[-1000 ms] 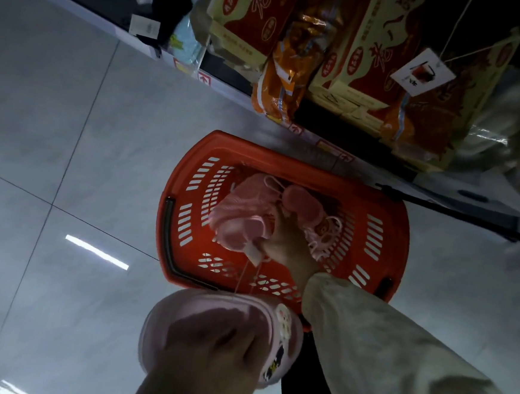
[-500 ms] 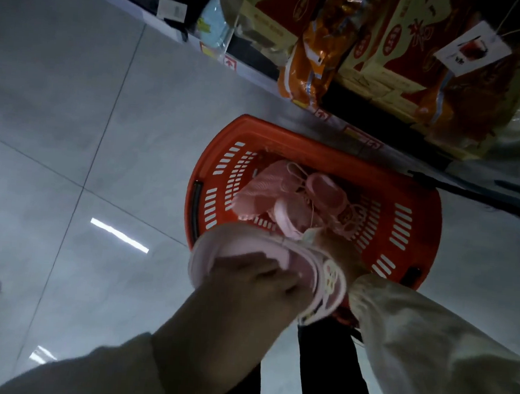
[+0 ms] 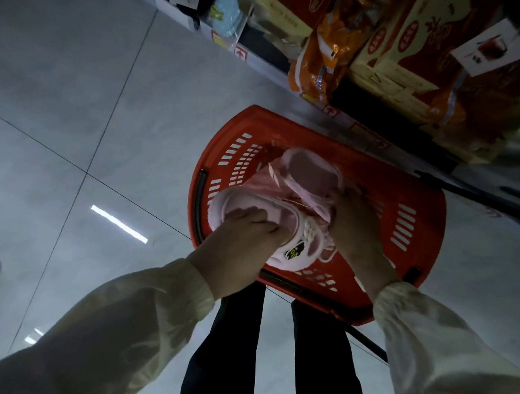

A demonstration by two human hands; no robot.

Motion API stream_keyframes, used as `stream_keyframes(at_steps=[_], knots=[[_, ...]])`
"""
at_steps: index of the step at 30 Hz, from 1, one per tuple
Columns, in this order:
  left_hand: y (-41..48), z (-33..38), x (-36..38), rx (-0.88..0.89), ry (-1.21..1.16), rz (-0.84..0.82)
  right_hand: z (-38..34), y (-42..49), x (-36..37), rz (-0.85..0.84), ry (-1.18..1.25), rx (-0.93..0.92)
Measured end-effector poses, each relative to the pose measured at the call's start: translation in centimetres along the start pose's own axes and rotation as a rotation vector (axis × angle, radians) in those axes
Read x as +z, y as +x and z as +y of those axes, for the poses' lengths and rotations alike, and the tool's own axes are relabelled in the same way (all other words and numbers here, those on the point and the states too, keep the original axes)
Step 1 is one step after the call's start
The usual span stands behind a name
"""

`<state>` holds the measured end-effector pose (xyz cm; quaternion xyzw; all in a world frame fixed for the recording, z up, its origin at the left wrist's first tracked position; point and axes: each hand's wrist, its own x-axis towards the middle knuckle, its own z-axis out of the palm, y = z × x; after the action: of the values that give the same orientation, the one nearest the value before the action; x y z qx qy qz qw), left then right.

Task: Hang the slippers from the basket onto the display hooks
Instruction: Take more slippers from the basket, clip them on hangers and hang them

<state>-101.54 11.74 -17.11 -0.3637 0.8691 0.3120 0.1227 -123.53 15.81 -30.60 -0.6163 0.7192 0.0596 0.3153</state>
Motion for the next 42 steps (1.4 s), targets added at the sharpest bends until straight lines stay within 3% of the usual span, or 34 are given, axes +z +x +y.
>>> stream_keyframes(at_steps=[6, 12, 17, 23, 25, 28, 32, 36, 39, 42], knots=[[0.1, -0.2, 2.1, -0.017, 0.006, -0.018, -1.6, -0.7, -1.7, 0.019, 0.000, -0.150], [0.4, 1.7, 4.1, -0.159, 0.108, -0.104, -4.4, -3.0, -2.5, 0.058, 0.019, -0.265], [0.7, 2.8, 4.6, -0.232, -0.013, -0.139, -5.2, -3.7, -2.6, 0.058, 0.135, -0.342], [0.2, 2.3, 5.5, -0.265, -0.208, -0.223, -5.1, -4.4, -1.5, -0.103, 0.272, -0.392], [0.3, 1.8, 6.2, -0.278, -0.176, -0.252, -4.5, -4.9, -1.1, -0.153, 0.428, -0.384], [1.0, 0.1, 7.0, -0.326, -0.110, -0.307, -4.1, -5.6, -0.9, -0.204, 0.712, -0.254], [2.0, -2.0, 7.3, -0.413, -0.120, -0.350, -1.5, -3.9, 1.4, -0.107, 0.658, 0.062], [2.4, -2.6, 7.9, -0.430, -0.122, -0.371, 3.4, -2.5, 5.8, -0.410, 0.583, 0.510], [2.7, -2.6, 8.2, -0.430, -0.139, -0.381, 5.0, -2.1, 8.2, -0.533, 0.629, 0.672], [3.2, -2.8, 8.5, -0.421, -0.133, -0.394, 4.4, -2.4, 10.5, -0.576, 0.828, 0.819]])
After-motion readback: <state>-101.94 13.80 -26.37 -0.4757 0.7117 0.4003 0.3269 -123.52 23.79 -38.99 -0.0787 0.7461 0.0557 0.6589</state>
